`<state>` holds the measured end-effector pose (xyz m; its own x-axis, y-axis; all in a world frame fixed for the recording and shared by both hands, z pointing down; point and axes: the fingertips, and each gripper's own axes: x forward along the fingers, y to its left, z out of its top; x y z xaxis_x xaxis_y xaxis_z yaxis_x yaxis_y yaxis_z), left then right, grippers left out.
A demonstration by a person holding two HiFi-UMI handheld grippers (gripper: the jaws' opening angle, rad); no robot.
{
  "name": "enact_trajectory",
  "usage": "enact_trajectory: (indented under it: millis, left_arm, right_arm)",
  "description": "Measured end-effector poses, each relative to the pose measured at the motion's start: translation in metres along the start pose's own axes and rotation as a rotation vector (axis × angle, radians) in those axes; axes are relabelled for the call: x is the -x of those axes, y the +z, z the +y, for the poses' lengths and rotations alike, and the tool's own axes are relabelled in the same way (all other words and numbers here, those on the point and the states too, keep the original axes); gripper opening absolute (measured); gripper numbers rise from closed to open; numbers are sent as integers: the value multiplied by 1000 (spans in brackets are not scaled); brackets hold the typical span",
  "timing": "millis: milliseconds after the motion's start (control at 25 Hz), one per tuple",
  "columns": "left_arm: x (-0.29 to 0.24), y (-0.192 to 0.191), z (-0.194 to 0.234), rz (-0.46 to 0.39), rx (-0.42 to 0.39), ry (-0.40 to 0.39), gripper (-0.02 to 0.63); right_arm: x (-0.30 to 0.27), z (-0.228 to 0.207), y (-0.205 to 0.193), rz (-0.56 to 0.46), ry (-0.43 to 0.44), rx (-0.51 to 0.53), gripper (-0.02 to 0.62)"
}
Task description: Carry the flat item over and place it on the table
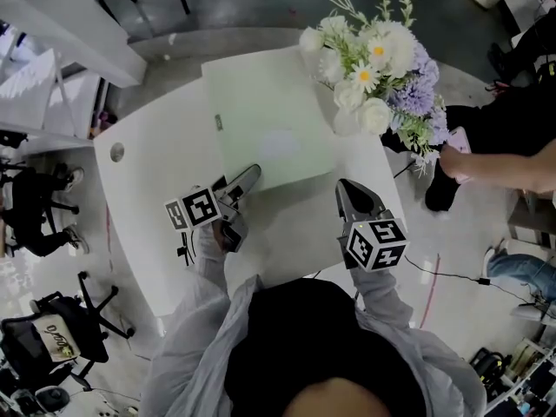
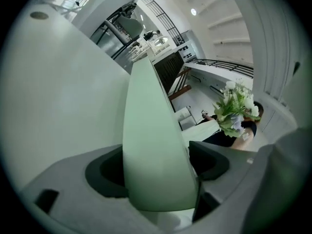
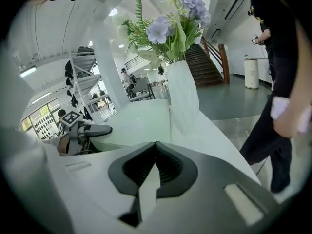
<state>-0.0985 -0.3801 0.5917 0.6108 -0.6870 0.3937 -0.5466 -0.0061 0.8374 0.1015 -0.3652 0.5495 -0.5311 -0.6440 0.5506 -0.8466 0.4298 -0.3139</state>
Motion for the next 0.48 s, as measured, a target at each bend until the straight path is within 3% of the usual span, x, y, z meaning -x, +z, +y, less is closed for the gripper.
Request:
enact_trajectory:
  millis: [200, 320, 400, 480]
  left_arm:
    - [8, 3, 23, -6, -111, 163, 414]
    - [15, 7, 32, 0, -267, 277, 345]
    - [15, 8, 30, 11, -316, 293, 336]
    - [15, 8, 29, 18, -314, 287, 334]
  right_arm:
    - [1, 1, 0, -1, 2, 7, 9]
    - [2, 2, 0, -1, 5, 11, 9]
    - [3, 3, 0, 0, 7, 13, 8]
    - [3, 5, -1, 2, 12, 16, 9]
